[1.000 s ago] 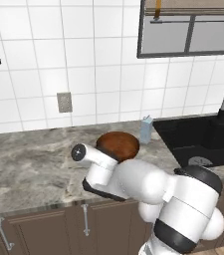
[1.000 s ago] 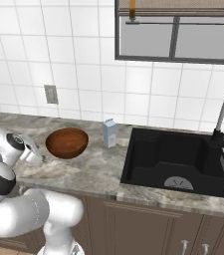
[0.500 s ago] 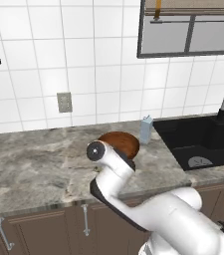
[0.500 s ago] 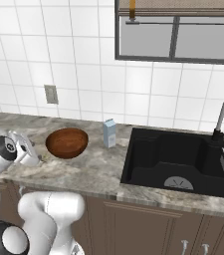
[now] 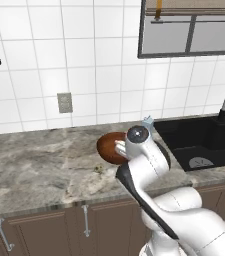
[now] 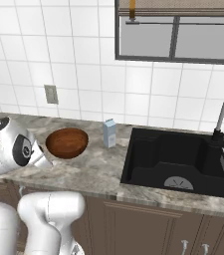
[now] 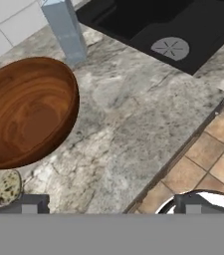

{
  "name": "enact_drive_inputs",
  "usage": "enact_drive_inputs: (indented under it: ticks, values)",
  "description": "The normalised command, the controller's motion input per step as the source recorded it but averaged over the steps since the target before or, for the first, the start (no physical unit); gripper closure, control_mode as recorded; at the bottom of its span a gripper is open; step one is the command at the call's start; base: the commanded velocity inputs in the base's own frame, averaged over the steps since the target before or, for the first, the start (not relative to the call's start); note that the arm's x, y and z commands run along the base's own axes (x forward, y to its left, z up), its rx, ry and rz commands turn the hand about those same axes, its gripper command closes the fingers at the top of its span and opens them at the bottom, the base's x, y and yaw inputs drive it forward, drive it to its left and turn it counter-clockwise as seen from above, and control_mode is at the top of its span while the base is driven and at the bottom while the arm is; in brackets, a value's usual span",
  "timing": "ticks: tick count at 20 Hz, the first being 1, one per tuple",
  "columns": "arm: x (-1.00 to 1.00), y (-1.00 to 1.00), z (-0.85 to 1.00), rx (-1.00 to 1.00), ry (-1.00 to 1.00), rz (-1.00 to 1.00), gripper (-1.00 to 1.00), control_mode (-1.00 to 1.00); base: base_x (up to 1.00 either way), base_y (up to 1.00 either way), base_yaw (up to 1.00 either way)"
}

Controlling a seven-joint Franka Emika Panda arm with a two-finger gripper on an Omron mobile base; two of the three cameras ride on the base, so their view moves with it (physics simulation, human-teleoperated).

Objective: Gather the eggs and milk located in the vicinity of the sink area and place them right next to the bowl.

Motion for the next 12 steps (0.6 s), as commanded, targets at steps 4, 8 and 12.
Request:
enact_drive_inputs:
  ticks: [4, 8, 12]
  values:
    - [-0.09, -0.48, 0.44, 0.01, 0.17, 0.0, -1.0, -1.0, 0.0, 0.0, 0.0]
    - [-0.01, -0.43, 0.39, 0.0, 0.12, 0.0, -1.0, -1.0, 0.0, 0.0, 0.0]
    - [-0.04, -0.41, 0.21, 0.0, 0.13, 0.0, -1.0, -1.0, 0.0, 0.0, 0.0]
